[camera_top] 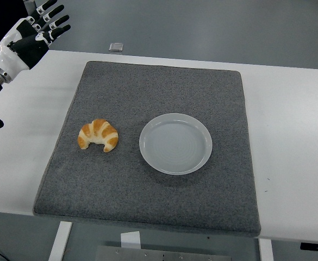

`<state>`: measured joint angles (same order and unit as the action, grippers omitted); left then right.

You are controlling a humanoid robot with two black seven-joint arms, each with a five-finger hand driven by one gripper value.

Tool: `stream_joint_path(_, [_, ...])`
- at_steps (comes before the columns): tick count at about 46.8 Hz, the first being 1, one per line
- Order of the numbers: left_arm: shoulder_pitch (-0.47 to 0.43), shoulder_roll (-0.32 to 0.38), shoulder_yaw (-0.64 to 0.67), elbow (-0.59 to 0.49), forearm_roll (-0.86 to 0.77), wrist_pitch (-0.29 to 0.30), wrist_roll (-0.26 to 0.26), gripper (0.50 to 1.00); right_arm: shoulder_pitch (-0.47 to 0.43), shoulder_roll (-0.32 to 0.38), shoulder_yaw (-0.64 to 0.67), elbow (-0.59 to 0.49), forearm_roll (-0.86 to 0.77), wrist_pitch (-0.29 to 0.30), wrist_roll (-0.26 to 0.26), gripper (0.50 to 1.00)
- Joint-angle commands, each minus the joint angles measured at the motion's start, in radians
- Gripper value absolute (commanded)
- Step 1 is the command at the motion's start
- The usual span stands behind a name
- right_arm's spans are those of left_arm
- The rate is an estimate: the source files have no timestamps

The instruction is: Place the bread on the plate

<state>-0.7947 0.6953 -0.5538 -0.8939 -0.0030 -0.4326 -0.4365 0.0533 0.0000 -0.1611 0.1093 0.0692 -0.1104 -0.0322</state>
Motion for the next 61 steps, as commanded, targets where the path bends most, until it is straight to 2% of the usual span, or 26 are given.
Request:
stream_joint_path(1, [0.0,-0.006,0.0,0.012,-0.002,0.0,-0.001,0.999,0.0,0.0,0.0,0.0,0.0,0.0,0.0,0.952])
stream_joint_path(61, [0.0,-0.049,0.002,0.046,-0.009,0.008,-0.001,0.999,-0.001,0.0,0.0,0.0,0.0,0.0,0.0,0.952])
